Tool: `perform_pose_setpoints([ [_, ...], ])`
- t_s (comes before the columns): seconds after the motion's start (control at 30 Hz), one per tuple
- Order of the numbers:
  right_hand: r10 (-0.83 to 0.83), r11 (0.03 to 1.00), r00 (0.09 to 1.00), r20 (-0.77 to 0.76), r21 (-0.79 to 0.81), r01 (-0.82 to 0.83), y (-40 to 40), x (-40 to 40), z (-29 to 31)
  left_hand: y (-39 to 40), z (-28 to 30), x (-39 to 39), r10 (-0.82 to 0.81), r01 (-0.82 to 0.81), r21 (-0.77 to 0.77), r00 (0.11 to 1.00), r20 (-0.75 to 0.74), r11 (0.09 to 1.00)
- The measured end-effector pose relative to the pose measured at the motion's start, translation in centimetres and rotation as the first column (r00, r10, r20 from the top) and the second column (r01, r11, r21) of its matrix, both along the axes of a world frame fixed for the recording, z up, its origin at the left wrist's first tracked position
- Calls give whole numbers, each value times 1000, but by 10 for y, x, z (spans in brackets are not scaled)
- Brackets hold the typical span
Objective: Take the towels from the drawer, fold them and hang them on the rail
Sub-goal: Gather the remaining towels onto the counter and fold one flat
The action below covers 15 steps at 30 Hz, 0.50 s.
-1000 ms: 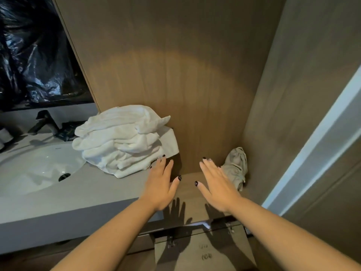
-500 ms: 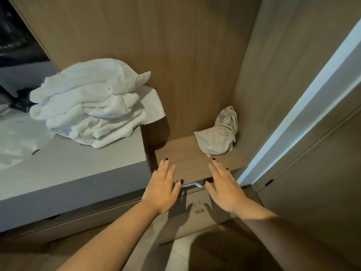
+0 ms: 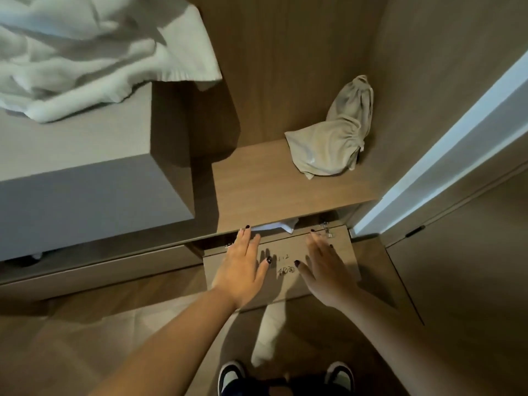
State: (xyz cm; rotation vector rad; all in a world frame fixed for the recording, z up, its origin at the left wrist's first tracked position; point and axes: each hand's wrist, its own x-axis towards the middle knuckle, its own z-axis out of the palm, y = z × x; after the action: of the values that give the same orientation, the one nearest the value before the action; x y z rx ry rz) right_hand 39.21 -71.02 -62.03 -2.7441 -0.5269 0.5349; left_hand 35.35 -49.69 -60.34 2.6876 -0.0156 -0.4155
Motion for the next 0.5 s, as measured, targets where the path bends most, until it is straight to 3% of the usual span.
perform_pose_setpoints([
  [0.5,-166,981,986,5,103,164,-8,84,-311,-22,-344,64,-6,5,13,994,108,1000],
])
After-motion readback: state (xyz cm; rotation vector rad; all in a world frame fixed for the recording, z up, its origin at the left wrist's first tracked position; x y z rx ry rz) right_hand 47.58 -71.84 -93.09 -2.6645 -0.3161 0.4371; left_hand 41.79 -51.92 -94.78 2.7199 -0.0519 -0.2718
